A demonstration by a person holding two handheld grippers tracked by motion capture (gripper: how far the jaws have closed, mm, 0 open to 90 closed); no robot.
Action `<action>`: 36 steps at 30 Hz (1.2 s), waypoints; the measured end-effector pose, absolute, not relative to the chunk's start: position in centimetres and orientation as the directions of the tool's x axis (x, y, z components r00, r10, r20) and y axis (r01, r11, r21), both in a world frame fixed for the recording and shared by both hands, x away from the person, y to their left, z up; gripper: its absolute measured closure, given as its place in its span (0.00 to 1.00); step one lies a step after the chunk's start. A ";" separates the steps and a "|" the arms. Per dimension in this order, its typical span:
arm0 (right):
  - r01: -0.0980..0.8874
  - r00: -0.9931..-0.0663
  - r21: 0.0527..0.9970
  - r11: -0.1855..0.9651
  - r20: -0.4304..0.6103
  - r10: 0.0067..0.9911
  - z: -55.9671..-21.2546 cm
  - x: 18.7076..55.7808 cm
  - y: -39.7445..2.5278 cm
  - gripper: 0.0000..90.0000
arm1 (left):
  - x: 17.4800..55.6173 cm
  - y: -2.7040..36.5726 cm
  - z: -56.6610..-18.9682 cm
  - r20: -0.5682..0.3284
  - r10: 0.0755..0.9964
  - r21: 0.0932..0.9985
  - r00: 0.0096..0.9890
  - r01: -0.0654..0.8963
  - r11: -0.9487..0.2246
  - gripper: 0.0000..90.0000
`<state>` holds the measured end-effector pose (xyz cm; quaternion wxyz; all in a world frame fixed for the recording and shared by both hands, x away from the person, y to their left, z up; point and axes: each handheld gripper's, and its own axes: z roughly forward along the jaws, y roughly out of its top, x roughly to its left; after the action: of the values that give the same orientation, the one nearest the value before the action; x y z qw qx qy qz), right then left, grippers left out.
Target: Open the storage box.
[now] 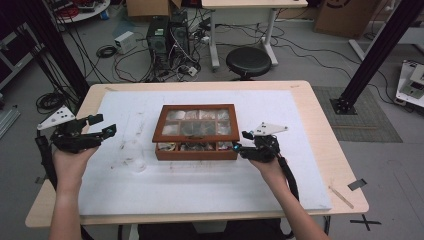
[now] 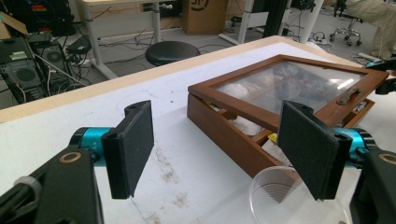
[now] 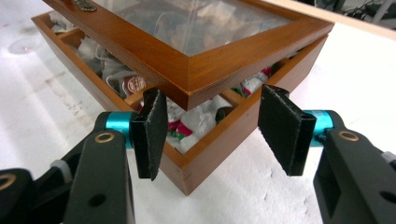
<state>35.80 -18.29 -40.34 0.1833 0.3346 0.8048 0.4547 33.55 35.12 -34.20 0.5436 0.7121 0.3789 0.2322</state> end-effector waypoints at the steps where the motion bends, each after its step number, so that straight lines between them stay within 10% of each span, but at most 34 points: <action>1: 0.365 -0.708 0.856 0.366 0.000 0.706 -40.3 35.8 -18.3 0.50 | 33.5 35.1 -34.2 -0.080 0.792 0.950 0.605 0.287 -0.123 0.30; 36: 0.280 -0.723 0.896 0.344 -0.038 0.690 -36.7 37.5 -18.4 0.54 | 33.2 35.4 -33.7 -0.088 0.787 0.956 0.611 0.274 -0.105 0.30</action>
<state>37.47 -18.39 -36.74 0.2113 0.3062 0.7919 0.4842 33.17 35.36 -33.69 0.5534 0.7064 0.3755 0.2317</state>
